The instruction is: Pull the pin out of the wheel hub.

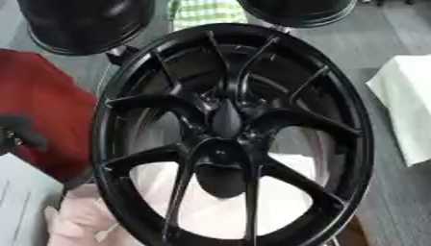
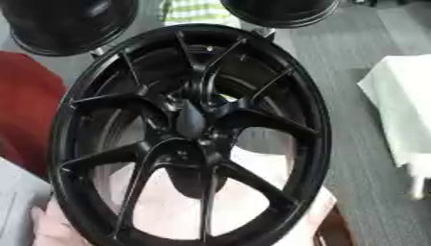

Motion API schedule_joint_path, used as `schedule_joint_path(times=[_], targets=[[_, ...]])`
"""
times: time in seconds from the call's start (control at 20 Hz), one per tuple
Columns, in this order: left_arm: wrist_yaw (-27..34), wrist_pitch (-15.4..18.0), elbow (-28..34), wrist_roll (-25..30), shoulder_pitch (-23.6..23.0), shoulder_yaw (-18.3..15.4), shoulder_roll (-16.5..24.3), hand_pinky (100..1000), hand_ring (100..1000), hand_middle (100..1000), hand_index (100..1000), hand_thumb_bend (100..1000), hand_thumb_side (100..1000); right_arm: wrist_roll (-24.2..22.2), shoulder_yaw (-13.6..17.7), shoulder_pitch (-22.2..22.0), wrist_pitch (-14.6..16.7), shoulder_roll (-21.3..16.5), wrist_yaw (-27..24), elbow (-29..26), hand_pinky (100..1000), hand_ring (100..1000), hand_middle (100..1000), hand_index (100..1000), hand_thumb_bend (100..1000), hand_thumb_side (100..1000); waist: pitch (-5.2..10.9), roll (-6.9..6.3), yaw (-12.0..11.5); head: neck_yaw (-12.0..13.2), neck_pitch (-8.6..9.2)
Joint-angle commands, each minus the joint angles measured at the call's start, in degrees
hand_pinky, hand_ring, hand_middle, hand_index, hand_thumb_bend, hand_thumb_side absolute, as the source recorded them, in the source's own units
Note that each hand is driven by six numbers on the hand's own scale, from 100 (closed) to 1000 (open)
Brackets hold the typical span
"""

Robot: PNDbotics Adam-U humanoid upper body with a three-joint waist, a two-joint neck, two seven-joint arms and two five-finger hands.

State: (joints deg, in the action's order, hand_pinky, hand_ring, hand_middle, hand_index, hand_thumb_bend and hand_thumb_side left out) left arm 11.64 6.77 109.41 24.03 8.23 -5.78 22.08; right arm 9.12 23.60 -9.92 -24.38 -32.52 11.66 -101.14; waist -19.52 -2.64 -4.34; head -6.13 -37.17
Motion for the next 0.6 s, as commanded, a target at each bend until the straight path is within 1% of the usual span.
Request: schedule_joint_path(times=[0.05, 0.1, 0.2, 0.25, 0.3, 0.4, 0.45, 0.6], targets=[[0.5, -0.1, 0.9, 0.6, 0.5, 0.1, 0.9, 627, 614, 539, 746, 100, 714, 2.0, 2.7, -3.3, 0.2, 0.5, 1.1, -5.8, 995, 1000, 982, 973, 100, 327, 1.00, 0.94, -0.3, -0.7, -0.25], [0.5, -0.2, 0.8, 0.8, 0.4, 0.3, 0.9, 627, 614, 539, 746, 100, 715, 2.9, 3.8, -4.8, 0.8, 0.5, 0.8, -7.3, 986, 1000, 960, 961, 100, 448, 1.18, 1.04, -0.5, -0.9, -0.61], [0.6, -0.4, 0.8, 1.1, 0.5, 0.6, 0.8, 628, 613, 539, 746, 100, 714, 4.8, 4.8, -5.8, 2.5, 0.3, -0.7, -10.5, 975, 1000, 924, 925, 100, 547, 1.41, 1.13, -1.0, -1.4, -1.20], [0.6, -0.4, 0.8, 1.2, 0.5, 0.7, 0.8, 628, 613, 539, 746, 100, 710, 5.7, 4.7, -5.2, 3.3, -0.1, -1.5, -11.9, 972, 1000, 890, 908, 100, 511, 1.46, 1.12, -1.2, -1.6, -1.31], [0.7, -0.3, 0.8, 1.3, 0.6, 0.8, 0.9, 628, 613, 539, 746, 100, 706, 6.7, 4.3, -4.2, 4.3, -0.7, -2.5, -12.7, 968, 1000, 867, 895, 100, 521, 1.52, 1.09, -1.4, -1.9, -1.39], [1.0, -0.2, 0.9, 1.4, 0.8, 1.0, 0.9, 629, 613, 539, 746, 100, 697, 8.5, 3.2, -1.7, 6.1, -2.3, -4.3, -13.3, 961, 1000, 851, 879, 100, 531, 1.68, 1.00, -2.1, -2.7, -1.45], [1.2, -0.1, 1.0, 1.5, 0.8, 1.0, 1.0, 629, 613, 539, 746, 100, 690, 9.5, 2.8, -0.2, 7.0, -3.1, -5.2, -13.4, 968, 1000, 870, 880, 100, 533, 1.76, 0.97, -2.4, -3.0, -1.48], [1.8, 0.0, 1.2, 1.5, 1.0, 1.2, 1.1, 629, 613, 539, 746, 100, 691, 12.4, 1.6, 4.5, 9.9, -4.5, -8.1, -13.4, 972, 1000, 889, 888, 100, 540, 1.89, 1.01, -3.0, -3.5, -1.75]])
